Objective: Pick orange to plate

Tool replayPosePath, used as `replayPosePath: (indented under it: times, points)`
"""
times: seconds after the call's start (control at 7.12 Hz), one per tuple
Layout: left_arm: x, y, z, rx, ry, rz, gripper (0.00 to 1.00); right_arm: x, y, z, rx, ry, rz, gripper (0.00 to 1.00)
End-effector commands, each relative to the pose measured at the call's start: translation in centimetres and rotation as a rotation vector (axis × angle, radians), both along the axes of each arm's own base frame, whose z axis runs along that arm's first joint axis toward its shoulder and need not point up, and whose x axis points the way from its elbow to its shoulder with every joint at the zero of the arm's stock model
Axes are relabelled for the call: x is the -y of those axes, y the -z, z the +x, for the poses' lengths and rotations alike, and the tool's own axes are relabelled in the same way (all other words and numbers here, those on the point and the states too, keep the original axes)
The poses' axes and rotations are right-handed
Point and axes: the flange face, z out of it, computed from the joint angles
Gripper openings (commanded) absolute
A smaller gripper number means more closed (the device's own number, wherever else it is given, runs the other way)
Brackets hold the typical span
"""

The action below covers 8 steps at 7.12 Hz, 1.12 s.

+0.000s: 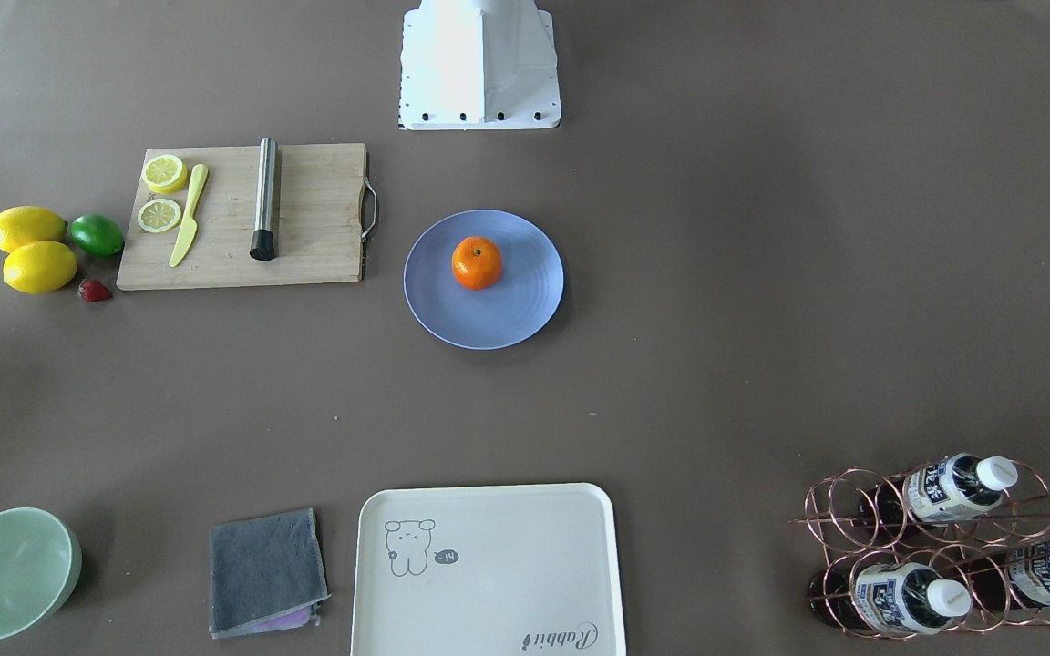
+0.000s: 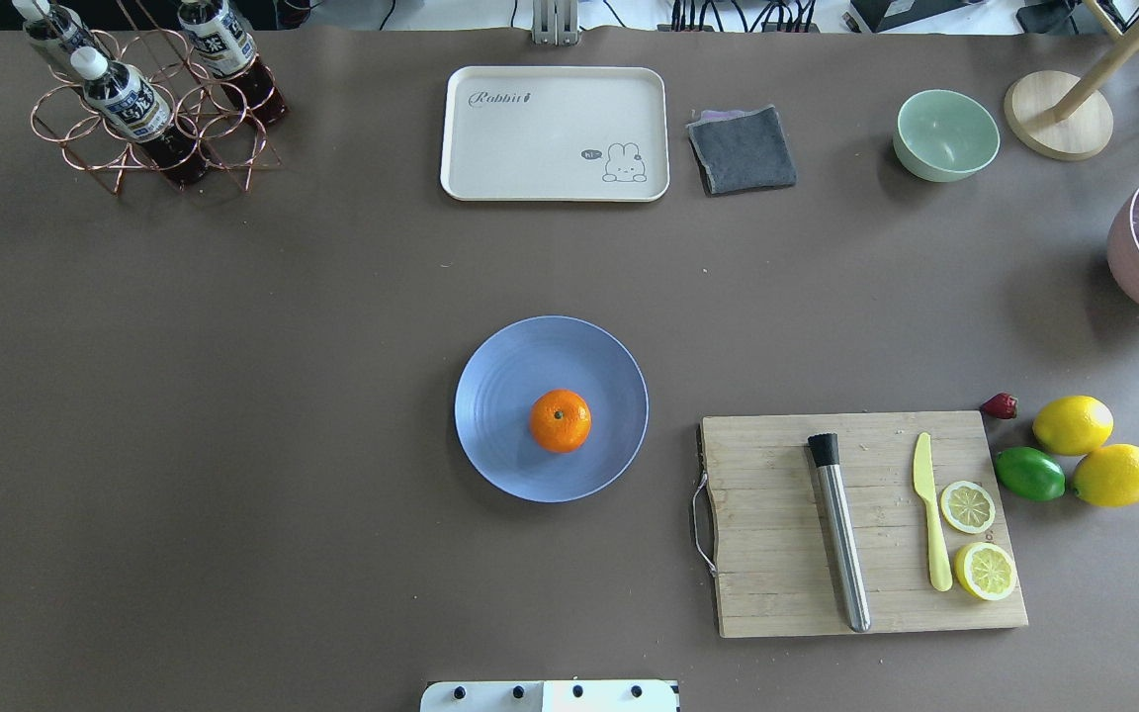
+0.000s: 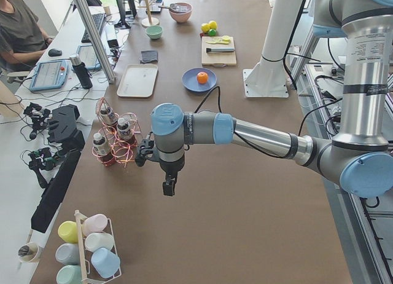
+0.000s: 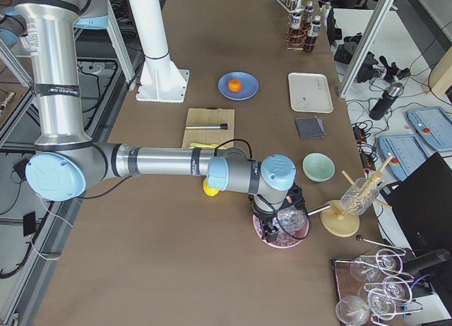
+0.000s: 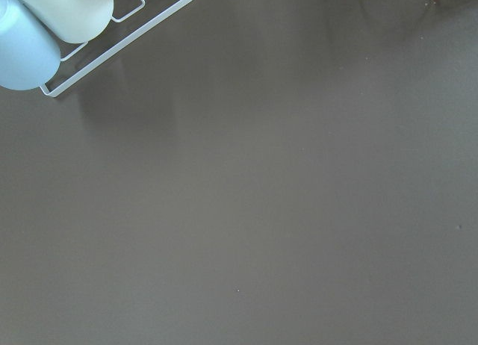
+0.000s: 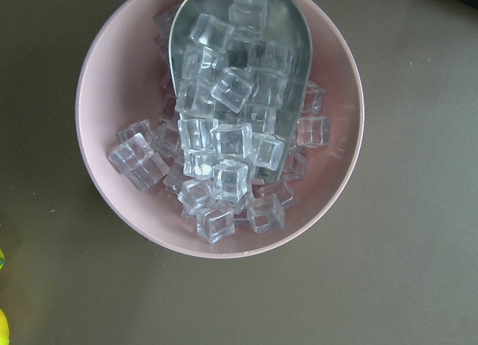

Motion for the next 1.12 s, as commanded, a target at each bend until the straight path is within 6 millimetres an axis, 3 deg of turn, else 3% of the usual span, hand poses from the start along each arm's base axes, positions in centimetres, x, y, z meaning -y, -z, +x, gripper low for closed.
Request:
replayPosePath:
  times: [0.0,0.98]
  points:
    - [0.07,0.11,0.16,-0.024,0.0,0.001,0.97,0.11,0.58,0.02,0.0,-0.006,0.006,1.0]
    - [-0.45,-0.24,0.04,-0.022,-0.001,-0.001,0.97,0.05,0.18,0.03,-0.001,-0.011,-0.008,1.0]
